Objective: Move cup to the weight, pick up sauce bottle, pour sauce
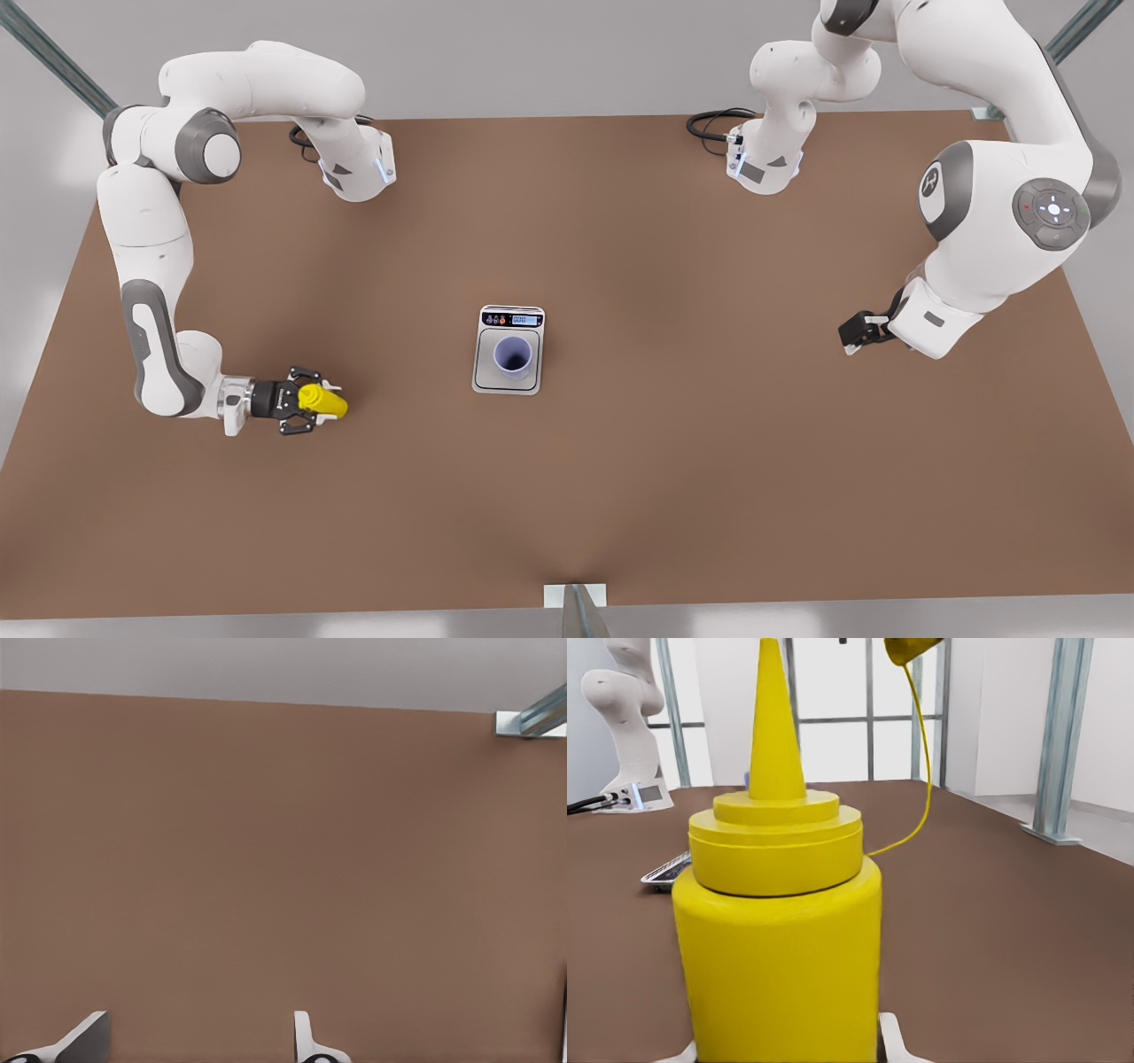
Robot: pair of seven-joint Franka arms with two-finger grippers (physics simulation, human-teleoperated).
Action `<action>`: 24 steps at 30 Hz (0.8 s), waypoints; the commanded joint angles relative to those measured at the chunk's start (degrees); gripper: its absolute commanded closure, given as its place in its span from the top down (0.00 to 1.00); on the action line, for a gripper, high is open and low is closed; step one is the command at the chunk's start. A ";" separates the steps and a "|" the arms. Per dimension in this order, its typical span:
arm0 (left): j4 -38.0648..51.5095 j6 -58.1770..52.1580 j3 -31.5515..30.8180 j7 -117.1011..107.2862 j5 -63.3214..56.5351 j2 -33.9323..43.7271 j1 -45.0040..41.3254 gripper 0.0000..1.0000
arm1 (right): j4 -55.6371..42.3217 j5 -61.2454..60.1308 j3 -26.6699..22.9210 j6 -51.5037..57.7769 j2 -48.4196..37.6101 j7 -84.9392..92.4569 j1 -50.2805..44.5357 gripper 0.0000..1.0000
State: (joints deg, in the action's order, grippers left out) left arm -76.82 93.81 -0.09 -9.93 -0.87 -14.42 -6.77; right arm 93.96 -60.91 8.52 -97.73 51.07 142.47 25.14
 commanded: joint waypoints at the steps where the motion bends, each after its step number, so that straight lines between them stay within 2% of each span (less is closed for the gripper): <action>1: 0.00 -0.03 0.00 0.00 -0.01 0.00 0.00 1.00 | 0.00 0.00 0.00 0.00 0.00 0.00 0.00 0.81; 3: 0.00 0.06 0.00 0.00 -0.01 0.00 0.00 1.00 | 0.00 0.00 0.00 0.00 0.00 0.00 0.00 0.81; 5: 0.00 -0.03 0.00 0.00 -0.01 0.09 0.00 1.00 | 0.00 0.00 0.00 0.18 0.00 0.09 0.00 1.00; 11: 0.00 0.06 0.00 0.00 -0.10 0.09 0.00 1.00 | 0.18 0.88 -0.09 1.32 -0.27 0.09 2.64 1.00; 13: 0.00 -0.03 0.00 0.00 -0.10 0.00 0.00 1.00 | 0.09 1.76 -2.55 3.69 -0.53 0.26 3.25 1.00; 15: 0.00 0.06 0.00 0.00 -0.01 0.00 0.00 1.00 | 0.00 4.65 -7.11 6.94 -1.23 0.35 3.60 1.00; 16: 0.09 0.06 0.00 0.00 -0.01 0.00 0.00 1.00 | -0.61 7.38 -10.54 9.05 -2.55 0.00 3.69 1.00; 17: 0.00 0.06 0.00 0.00 -0.01 0.00 0.00 1.00 | -5.17 11.59 -15.37 11.16 -3.34 -1.58 3.25 1.00; 18: 0.09 0.06 0.00 0.00 -0.01 0.00 0.00 1.00 | -17.38 20.46 -17.22 15.63 -3.78 -11.66 2.64 1.00; 19: 0.09 0.06 0.00 0.00 -0.01 0.00 0.00 1.00 | -28.64 28.73 -16.61 19.60 -4.75 -27.04 1.85 1.00; 22: 0.09 0.06 0.00 0.00 -0.01 0.09 0.00 1.00 | -36.91 42.36 -17.67 15.83 -12.30 -71.43 -13.44 1.00; 23: 0.09 0.06 0.00 0.00 -0.01 0.09 0.00 1.00 | -36.74 45.70 -17.31 15.21 -14.94 -83.21 -16.52 1.00; 24: 0.09 0.06 0.00 0.00 -0.01 0.01 0.00 1.00 | -31.68 50.95 -17.05 11.01 -20.19 -94.95 -20.46 1.00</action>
State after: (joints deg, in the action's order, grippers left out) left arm -76.73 93.87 -0.09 -9.93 -0.88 -14.42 -6.77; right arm 69.27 -6.74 -8.37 -92.15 25.78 35.85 1.14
